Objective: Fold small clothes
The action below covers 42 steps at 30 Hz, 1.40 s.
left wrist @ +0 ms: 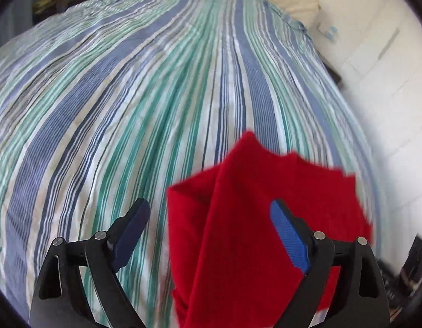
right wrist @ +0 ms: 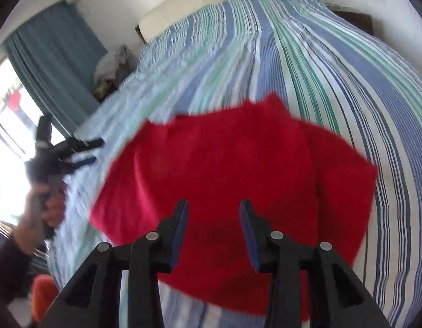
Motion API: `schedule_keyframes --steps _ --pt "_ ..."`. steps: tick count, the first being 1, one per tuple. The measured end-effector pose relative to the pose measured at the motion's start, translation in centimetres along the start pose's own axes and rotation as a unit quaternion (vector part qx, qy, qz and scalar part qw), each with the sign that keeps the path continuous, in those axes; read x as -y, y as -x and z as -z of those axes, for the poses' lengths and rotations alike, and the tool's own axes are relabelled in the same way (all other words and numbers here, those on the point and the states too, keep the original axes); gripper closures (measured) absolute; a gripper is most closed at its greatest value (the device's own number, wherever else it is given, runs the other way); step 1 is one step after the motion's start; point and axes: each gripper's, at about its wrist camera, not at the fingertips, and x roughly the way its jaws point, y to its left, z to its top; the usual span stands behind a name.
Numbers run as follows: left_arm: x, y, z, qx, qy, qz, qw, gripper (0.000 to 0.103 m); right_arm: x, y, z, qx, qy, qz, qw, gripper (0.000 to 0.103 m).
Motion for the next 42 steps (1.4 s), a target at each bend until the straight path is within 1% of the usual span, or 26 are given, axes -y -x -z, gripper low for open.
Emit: schedule_keyframes --steps 1,2,3,4,5,6,7,8,9,10,12,14,17,19,21,25,36,37,39,41,42 --pt "0.9 -0.5 2.3 -0.021 -0.052 -0.036 0.9978 0.010 1.2 -0.7 1.9 -0.030 -0.008 0.053 0.998 0.067" --pt "1.4 -1.3 4.2 -0.041 -0.094 -0.075 0.9919 0.014 2.9 -0.7 3.7 -0.042 -0.032 0.072 0.996 0.072" --pt "1.4 -1.5 6.3 -0.054 -0.121 -0.106 0.9855 0.022 4.1 0.5 5.0 -0.028 -0.055 0.064 0.996 0.080" --pt "1.0 -1.0 7.9 -0.054 -0.125 -0.112 0.9843 0.023 4.4 2.0 5.7 -0.014 -0.067 0.067 0.995 0.079" --pt "0.4 0.1 9.0 -0.045 -0.115 -0.104 0.9869 0.022 4.0 3.7 6.2 -0.004 -0.069 0.080 0.994 0.076" --pt "0.0 1.4 10.2 -0.038 -0.102 -0.096 0.9895 0.020 3.3 5.3 6.7 0.007 -0.066 0.100 0.993 0.066" --pt "-0.2 2.6 11.2 -0.033 -0.091 -0.090 0.9912 0.019 2.5 6.9 7.3 0.024 -0.061 0.097 0.993 0.058" --pt "-0.2 3.8 12.3 -0.027 -0.082 -0.083 0.9928 0.016 1.7 8.2 7.9 0.039 -0.056 0.085 0.994 0.053" --pt "0.0 5.0 13.5 -0.020 -0.075 -0.078 0.9939 0.014 0.8 9.2 8.6 0.050 -0.051 0.080 0.994 0.046" --pt "0.2 6.0 14.7 -0.014 -0.071 -0.074 0.9946 0.013 0.0 9.9 9.2 0.058 -0.047 0.081 0.994 0.041" --pt "0.6 7.6 16.9 -0.006 -0.064 -0.071 0.9954 0.010 -1.4 10.5 11.2 0.065 -0.038 0.079 0.994 0.040" --pt "1.0 8.5 18.8 -0.002 -0.059 -0.071 0.9957 0.010 -2.8 10.5 13.7 0.064 -0.039 0.083 0.994 0.040" --pt "1.4 9.5 21.0 0.003 -0.056 -0.078 0.9954 0.010 -4.3 9.5 16.7 0.050 -0.043 0.095 0.993 0.040" --pt "1.5 10.0 21.7 0.006 -0.052 -0.080 0.9954 0.010 -4.3 9.1 18.3 0.035 -0.062 0.091 0.993 0.040" --pt "1.6 10.3 21.9 0.012 -0.053 -0.086 0.9948 0.010 -4.5 8.8 19.1 0.026 -0.074 0.087 0.993 0.040" --pt "1.7 11.1 22.1 0.028 -0.061 -0.100 0.9927 0.010 -5.1 8.9 19.3 0.029 -0.052 0.102 0.993 0.040" --pt "1.1 11.8 22.4 0.044 -0.063 -0.121 0.9897 0.010 -5.5 8.5 20.2 0.028 -0.052 0.110 0.992 0.040" --pt "0.9 11.7 22.4 0.044 -0.062 -0.123 0.9896 0.010 -5.4 8.5 20.1 0.027 -0.054 0.108 0.992 0.040" --pt "0.3 11.4 22.7 0.041 -0.059 -0.126 0.9894 0.010 -4.8 8.3 19.4 0.022 -0.064 0.088 0.994 0.040" --pt "-0.6 11.1 23.2 0.036 -0.053 -0.126 0.9899 0.010 -3.2 8.5 17.3 0.026 -0.086 0.067 0.994 0.040" --pt "-1.0 10.9 23.5 0.031 -0.048 -0.126 0.9904 0.010 -2.2 9.1 15.9 0.039 -0.100 0.070 0.992 0.040"
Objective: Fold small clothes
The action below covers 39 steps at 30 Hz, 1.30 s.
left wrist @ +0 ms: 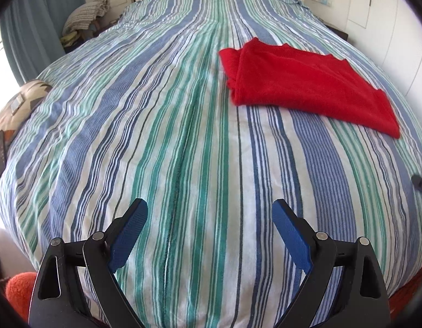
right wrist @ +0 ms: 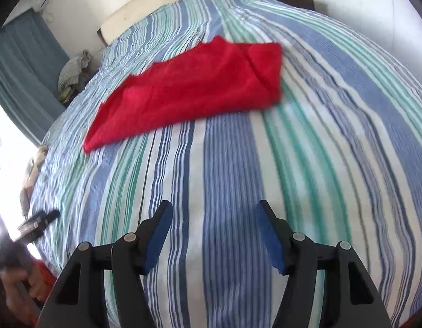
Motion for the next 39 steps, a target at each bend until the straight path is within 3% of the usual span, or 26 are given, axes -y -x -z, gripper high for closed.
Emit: schedule_keyframes --steps 4,9,15,18,19,20,21,22,24,26,29,33,36,39 --pt "-0.9 -0.9 0.7 -0.011 0.016 0.005 0.9998 0.010 2.8 0.6 -6.9 0.045 -0.037 0.009 0.998 0.034" --pt "-1.1 -1.6 1.1 -0.009 0.012 0.005 0.9999 0.010 6.0 -4.1 -12.6 0.000 -0.069 -0.003 0.998 0.034" --pt "-2.3 -2.8 1.8 -0.024 0.025 0.013 0.9993 0.008 9.9 -9.5 -14.2 -0.033 -0.155 -0.027 0.987 0.027" --pt "-2.4 -2.9 1.6 -0.022 0.029 0.014 0.9993 0.007 9.4 -10.5 -13.8 -0.021 -0.175 -0.093 0.980 0.026" --pt "-2.4 -3.0 1.5 -0.022 0.031 0.015 0.9992 0.007 8.7 -11.2 -13.7 -0.035 -0.173 -0.121 0.977 0.034" --pt "-2.4 -3.2 1.5 -0.022 0.033 0.015 0.9991 0.006 7.6 -11.8 -13.8 -0.053 -0.157 -0.121 0.979 0.047" --pt "-2.3 -3.3 1.5 -0.022 0.033 0.015 0.9991 0.006 6.5 -12.3 -13.8 -0.071 -0.134 -0.092 0.984 0.088" --pt "-2.4 -3.4 1.4 -0.022 0.033 0.016 0.9991 0.006 5.5 -12.2 -14.0 -0.074 -0.116 -0.061 0.989 0.090" --pt "-2.5 -3.3 1.3 -0.021 0.034 0.019 0.9990 0.006 3.8 -10.7 -14.9 -0.046 -0.110 -0.050 0.992 0.090" --pt "-2.8 -3.2 1.3 -0.022 0.039 0.027 0.9986 0.006 1.0 -8.7 -16.4 -0.020 -0.090 -0.063 0.994 0.090" --pt "-3.0 -3.3 1.0 -0.025 0.045 0.034 0.9981 0.006 -6.2 -6.8 -18.8 -0.009 -0.020 -0.098 0.995 0.090" --pt "-3.3 -3.2 0.9 -0.023 0.052 0.040 0.9976 0.006 -17.0 -7.7 -19.6 -0.030 0.061 -0.148 0.987 0.090" --pt "-3.3 -3.2 1.1 -0.022 0.053 0.037 0.9977 0.006 -23.7 -10.9 -18.0 -0.049 0.105 -0.151 0.982 0.090" --pt "-3.1 -3.3 1.2 -0.021 0.046 0.030 0.9982 0.006 -27.2 -15.3 -15.7 -0.107 0.107 -0.150 0.977 0.076"
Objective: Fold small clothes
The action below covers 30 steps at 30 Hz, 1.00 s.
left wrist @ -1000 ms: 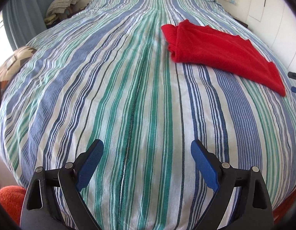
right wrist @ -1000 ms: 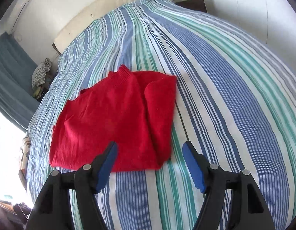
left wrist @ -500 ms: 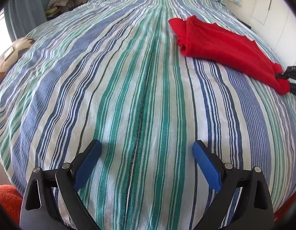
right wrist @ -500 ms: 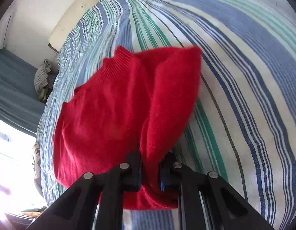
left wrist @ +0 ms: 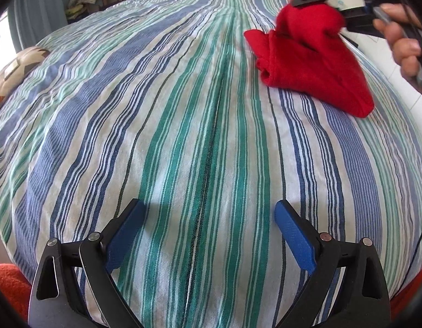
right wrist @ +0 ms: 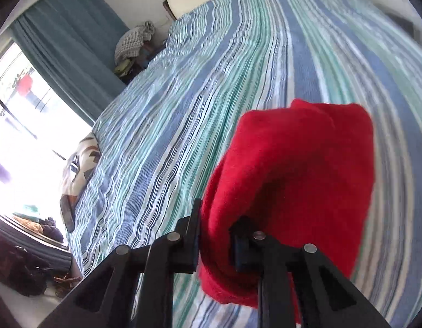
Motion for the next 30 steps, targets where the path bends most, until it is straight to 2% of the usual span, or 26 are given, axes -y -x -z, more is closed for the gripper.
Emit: schedule_keyframes --steps 1,2,5,6,7,9,12,14,16,17,19,21,22,25,27,28,30 --pt "0.1 0.0 0.0 0.001 -0.003 -0.002 1.0000 0.006 -0.2 -1.7 0.4 -0.027 -0.011 -0.011 1.000 0.069" --pt "0.2 0.1 0.1 0.001 -0.005 -0.003 1.0000 0.006 -0.4 -2.6 0.9 -0.039 -0.023 -0.025 0.999 0.069" --pt "-0.2 0.1 0.0 -0.002 0.001 0.004 1.0000 0.006 0.3 -1.0 1.4 -0.003 -0.038 -0.068 0.997 0.069" --pt "-0.3 0.2 -0.1 -0.003 0.006 0.009 0.9999 0.006 0.5 0.2 1.2 0.015 -0.036 -0.069 0.997 0.069" --pt "-0.5 0.2 -0.2 -0.005 0.012 0.013 0.9998 0.006 0.8 1.4 1.2 0.030 -0.029 -0.057 0.998 0.069" --pt "-0.8 0.1 -0.5 -0.007 0.023 0.022 0.9995 0.006 0.7 2.8 1.0 0.041 0.005 -0.005 0.999 0.069" --pt "-1.0 0.0 -0.7 -0.007 0.032 0.026 0.9991 0.006 0.7 1.9 1.9 0.005 0.055 0.033 0.998 0.069" --pt "-0.9 -0.1 -0.6 -0.008 0.030 0.023 0.9993 0.006 0.3 -0.7 3.6 -0.030 0.090 0.050 0.994 0.069" --pt "-0.7 -0.2 -0.6 -0.008 0.023 0.016 0.9996 0.006 0.4 -4.3 6.3 -0.090 0.108 0.055 0.988 0.069" --pt "-0.6 -0.2 -0.5 -0.007 0.019 0.012 0.9997 0.006 0.3 -5.5 7.6 -0.106 0.122 0.063 0.985 0.069" --pt "-0.3 0.0 -0.4 -0.005 0.013 0.007 0.9999 0.006 -0.2 -4.9 9.1 -0.085 0.150 0.062 0.983 0.069" --pt "-0.4 0.0 -0.3 -0.005 0.014 0.010 0.9998 0.006 0.0 -2.6 9.1 -0.071 0.128 0.025 0.989 0.069" --pt "-0.5 0.1 -0.4 -0.006 0.017 0.012 0.9998 0.006 0.1 -0.9 9.0 -0.053 0.126 0.021 0.990 0.069" --pt "-0.8 0.0 -0.6 -0.008 0.028 0.020 0.9994 0.006 0.6 4.0 8.7 0.010 0.145 0.058 0.988 0.069" --pt "-1.1 -0.1 -0.8 -0.009 0.036 0.026 0.9990 0.006 1.7 5.4 8.7 0.032 0.132 0.089 0.987 0.069" --pt "-1.2 -0.1 -0.8 -0.009 0.038 0.027 0.9989 0.006 2.8 5.4 9.0 0.030 0.117 0.097 0.988 0.069" --pt "-1.4 0.1 -0.7 -0.008 0.040 0.026 0.9988 0.006 5.3 3.7 10.2 -0.014 0.088 0.118 0.989 0.069"
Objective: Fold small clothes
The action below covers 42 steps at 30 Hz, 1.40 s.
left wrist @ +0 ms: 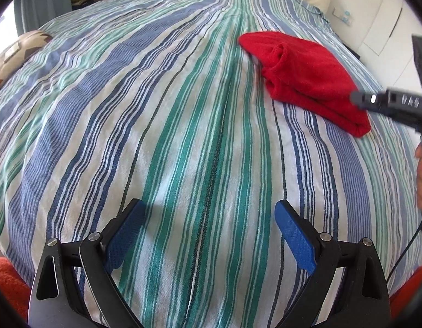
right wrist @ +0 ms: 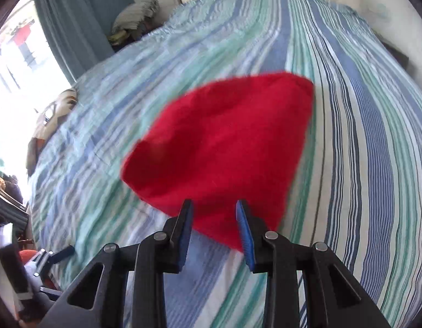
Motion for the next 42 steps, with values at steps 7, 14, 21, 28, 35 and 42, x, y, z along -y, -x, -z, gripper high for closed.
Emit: schedule_keyframes --steps 7,14,21,28,35,42 --pt "-0.3 0.5 0.6 0.002 -0.005 -0.013 0.9999 0.006 -0.6 1.5 6.8 -0.015 -0.012 -0.012 1.000 0.049" --pt "-0.2 0.4 0.6 0.002 -0.013 -0.023 0.9997 0.006 -0.2 5.0 11.1 0.023 -0.040 -0.007 0.999 0.044" --pt "0.4 0.0 1.1 0.001 -0.035 -0.042 0.9985 0.006 0.8 5.1 13.6 0.025 -0.081 -0.019 0.996 0.044" --pt "0.7 -0.2 1.4 0.005 -0.045 -0.046 0.9979 0.004 0.9 6.6 16.5 0.072 -0.099 0.016 0.992 0.044" --pt "1.5 -1.2 2.1 0.016 -0.057 -0.062 0.9964 0.000 1.3 6.3 18.2 0.085 -0.055 0.098 0.990 0.036" --pt "1.9 -1.4 2.8 0.046 -0.069 -0.070 0.9941 0.000 1.2 4.8 19.0 0.094 -0.045 0.102 0.989 0.016"
